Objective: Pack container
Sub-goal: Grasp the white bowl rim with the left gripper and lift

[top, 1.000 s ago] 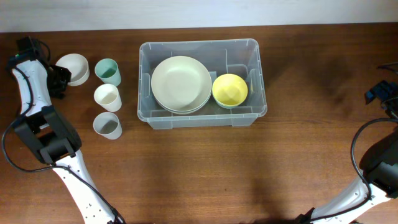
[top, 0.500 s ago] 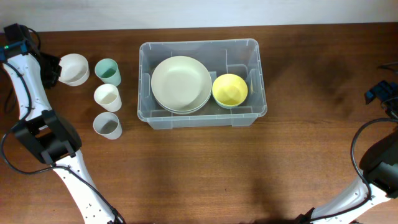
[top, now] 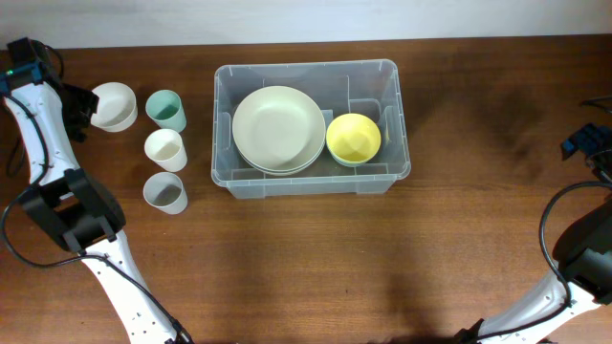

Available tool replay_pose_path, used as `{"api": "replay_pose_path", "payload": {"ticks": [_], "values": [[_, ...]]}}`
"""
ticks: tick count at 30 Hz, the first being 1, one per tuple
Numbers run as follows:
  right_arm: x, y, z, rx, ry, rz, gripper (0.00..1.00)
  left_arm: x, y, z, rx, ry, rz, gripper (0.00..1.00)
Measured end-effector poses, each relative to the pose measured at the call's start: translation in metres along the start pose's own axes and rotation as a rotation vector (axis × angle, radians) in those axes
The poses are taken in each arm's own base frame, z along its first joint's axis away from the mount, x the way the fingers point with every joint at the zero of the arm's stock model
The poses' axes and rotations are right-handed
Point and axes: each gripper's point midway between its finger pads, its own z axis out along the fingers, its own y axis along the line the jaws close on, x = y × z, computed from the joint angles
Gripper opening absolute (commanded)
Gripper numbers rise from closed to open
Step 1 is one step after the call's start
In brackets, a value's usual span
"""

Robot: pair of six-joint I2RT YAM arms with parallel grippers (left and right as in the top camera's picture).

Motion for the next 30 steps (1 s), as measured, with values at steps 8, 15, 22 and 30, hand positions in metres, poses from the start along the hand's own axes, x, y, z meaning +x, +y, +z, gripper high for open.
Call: {"api": "replay_pose_path", "payload": {"ticks": [8,15,22,30], "values": [[0.000,0.000,0.000,0.000,0.000,0.000,0.99,0.013,0.006,0.029,-0.044,0.044,0.009,0.58],[0.000,0.000,0.000,0.000,0.000,0.000,0.99,0.018,0.008,0.042,-0.058,0.058,0.012,0.38],[0.000,0.000,0.000,0.000,0.000,0.000,0.99,0.016,0.006,0.042,-0.050,0.051,0.015,0.09],[0.000,0.000,0.000,0.000,0.000,0.000,0.99,0.000,0.004,0.026,-0.020,0.017,0.019,0.02]]}}
